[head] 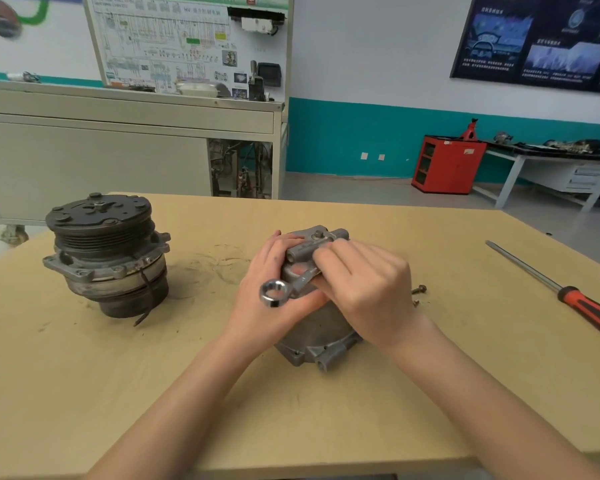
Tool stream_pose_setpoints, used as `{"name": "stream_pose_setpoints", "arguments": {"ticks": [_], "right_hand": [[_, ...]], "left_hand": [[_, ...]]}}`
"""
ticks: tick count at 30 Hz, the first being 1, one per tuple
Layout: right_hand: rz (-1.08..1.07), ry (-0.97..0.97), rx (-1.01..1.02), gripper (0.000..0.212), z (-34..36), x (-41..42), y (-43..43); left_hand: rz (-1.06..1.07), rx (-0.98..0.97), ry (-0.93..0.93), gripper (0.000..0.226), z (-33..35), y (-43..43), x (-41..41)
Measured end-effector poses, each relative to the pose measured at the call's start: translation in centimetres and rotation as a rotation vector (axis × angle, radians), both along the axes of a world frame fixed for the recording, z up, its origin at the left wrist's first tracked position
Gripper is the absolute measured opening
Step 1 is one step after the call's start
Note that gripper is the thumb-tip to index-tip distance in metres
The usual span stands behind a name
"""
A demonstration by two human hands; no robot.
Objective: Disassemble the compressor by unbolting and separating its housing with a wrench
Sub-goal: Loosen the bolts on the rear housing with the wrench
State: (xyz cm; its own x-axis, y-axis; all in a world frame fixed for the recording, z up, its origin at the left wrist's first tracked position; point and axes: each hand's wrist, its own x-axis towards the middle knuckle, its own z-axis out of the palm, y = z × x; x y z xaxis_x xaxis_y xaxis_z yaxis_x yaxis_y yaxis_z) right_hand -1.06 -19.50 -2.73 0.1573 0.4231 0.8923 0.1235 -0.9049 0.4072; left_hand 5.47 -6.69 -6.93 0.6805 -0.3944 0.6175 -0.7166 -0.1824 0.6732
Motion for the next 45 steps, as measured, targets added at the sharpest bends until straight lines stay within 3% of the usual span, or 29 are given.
{"name": "stream_pose_setpoints", "arguments": {"ticks": [3,5,7,11,13,16,19,22,25,27,30,34,36,45], "right_hand": [[0.073,0.035,0.014,0.023,-0.3,-0.7,-0.8],[0.219,0.129,0.133,0.027,-0.5,-1.4,-2.4],[0.445,0.330,0.456,0.022,-1.0,-2.2,-4.6],[0.951,0.731,1.314,0.017,-1.5,-1.5,-8.3],[1.170,0.878,1.613,0.015,-0.9,0.4,-9.4],[1.291,1.017,1.805,0.015,0.4,3.7,-9.7],[1.302,1.098,1.850,0.019,0.9,5.9,-9.2],[1.302,1.041,1.818,0.023,1.4,6.0,-8.8],[1.342,0.757,1.791,0.028,2.6,4.9,-8.2],[1.159,0.570,1.657,0.027,3.6,3.6,-7.5],[0.802,0.396,1.288,0.019,3.8,1.3,-5.7],[0.314,0.087,0.334,0.020,2.1,-0.6,-3.1],[0.132,0.033,0.059,0.013,1.5,-0.6,-2.6],[-0.064,-0.035,-0.071,0.014,0.4,0.0,-0.3]], "left_hand": [[0.012,0.000,-0.010,0.058,-0.1,0.0,-0.1],[0.030,-0.001,0.008,0.056,0.1,0.0,-0.2],[0.039,0.008,0.016,0.058,0.1,0.0,-0.3],[0.023,-0.014,0.035,0.066,0.2,-0.1,-0.4],[0.023,-0.002,0.045,0.070,0.1,-0.1,-0.4],[0.029,0.020,0.048,0.070,0.2,0.1,-0.5],[0.031,0.026,0.038,0.065,0.4,0.1,-0.5],[0.030,0.033,0.047,0.069,0.3,0.1,-0.5],[0.025,0.032,0.063,0.072,0.3,0.1,-0.5],[0.023,0.031,0.067,0.072,0.2,0.0,-0.5],[0.019,0.028,0.060,0.070,0.3,0.1,-0.5],[0.027,0.027,0.063,0.072,0.3,0.0,-0.6],[0.020,0.019,0.061,0.071,0.3,0.0,-0.5],[-0.039,-0.038,-0.002,0.055,0.8,-0.3,-0.3]]}}
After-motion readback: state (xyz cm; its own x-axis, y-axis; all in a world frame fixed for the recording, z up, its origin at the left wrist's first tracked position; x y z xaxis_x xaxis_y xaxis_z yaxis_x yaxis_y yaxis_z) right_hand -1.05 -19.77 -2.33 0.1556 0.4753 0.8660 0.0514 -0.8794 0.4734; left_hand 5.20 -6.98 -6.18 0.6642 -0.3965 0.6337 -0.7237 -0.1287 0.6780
